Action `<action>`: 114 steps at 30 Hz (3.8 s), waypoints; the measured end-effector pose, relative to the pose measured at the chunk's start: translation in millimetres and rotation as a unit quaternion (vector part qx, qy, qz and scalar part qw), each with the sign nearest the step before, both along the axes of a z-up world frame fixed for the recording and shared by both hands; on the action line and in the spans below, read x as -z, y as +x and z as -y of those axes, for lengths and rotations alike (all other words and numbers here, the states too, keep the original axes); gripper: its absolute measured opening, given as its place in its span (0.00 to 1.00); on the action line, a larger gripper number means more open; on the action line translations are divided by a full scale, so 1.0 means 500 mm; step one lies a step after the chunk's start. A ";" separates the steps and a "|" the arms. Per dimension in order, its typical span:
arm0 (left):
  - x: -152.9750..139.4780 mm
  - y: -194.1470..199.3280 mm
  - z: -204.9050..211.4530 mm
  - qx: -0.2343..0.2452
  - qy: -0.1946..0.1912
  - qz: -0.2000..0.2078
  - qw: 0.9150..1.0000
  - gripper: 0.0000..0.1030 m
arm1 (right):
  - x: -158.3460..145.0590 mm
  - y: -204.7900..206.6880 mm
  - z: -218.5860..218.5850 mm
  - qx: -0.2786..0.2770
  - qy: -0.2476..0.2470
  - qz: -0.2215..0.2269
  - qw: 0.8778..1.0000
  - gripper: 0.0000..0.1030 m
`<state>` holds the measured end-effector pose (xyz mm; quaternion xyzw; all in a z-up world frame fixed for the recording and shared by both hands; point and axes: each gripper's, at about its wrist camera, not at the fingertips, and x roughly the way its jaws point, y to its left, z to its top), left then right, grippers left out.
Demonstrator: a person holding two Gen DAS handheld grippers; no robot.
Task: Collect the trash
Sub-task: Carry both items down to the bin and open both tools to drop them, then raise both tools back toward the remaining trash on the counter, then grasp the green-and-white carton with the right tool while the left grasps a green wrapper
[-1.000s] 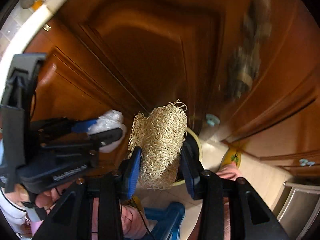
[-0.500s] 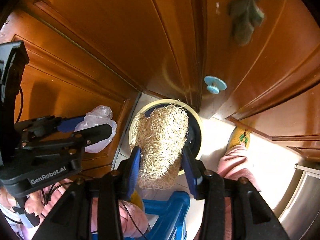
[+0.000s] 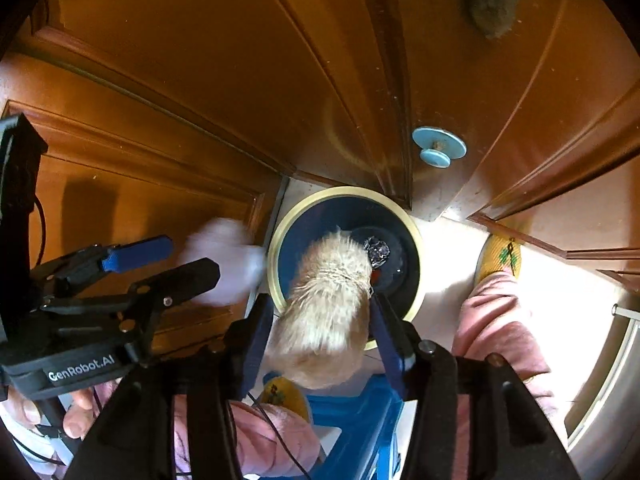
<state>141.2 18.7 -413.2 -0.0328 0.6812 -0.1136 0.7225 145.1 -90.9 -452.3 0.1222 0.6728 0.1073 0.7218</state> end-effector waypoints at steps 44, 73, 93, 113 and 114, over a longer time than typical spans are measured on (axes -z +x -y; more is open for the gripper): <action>-0.611 -0.069 0.078 0.041 -0.095 0.232 0.967 0.76 | -0.615 -0.114 0.081 -0.015 0.018 0.282 0.959 0.56; -0.905 0.158 0.152 0.035 -0.060 0.395 0.916 0.94 | -0.872 0.146 0.263 0.039 -0.093 0.374 0.922 0.65; -0.840 0.439 0.147 0.049 0.029 0.336 0.940 0.94 | -0.802 0.469 0.266 -0.003 -0.043 0.307 0.951 0.75; -0.822 0.599 0.151 0.019 0.008 0.299 0.954 0.94 | -0.720 0.576 0.198 -0.093 -0.087 0.307 0.943 0.68; -0.818 0.606 0.154 0.018 0.009 0.297 0.955 0.94 | -0.723 0.573 0.198 -0.094 -0.082 0.311 0.942 0.52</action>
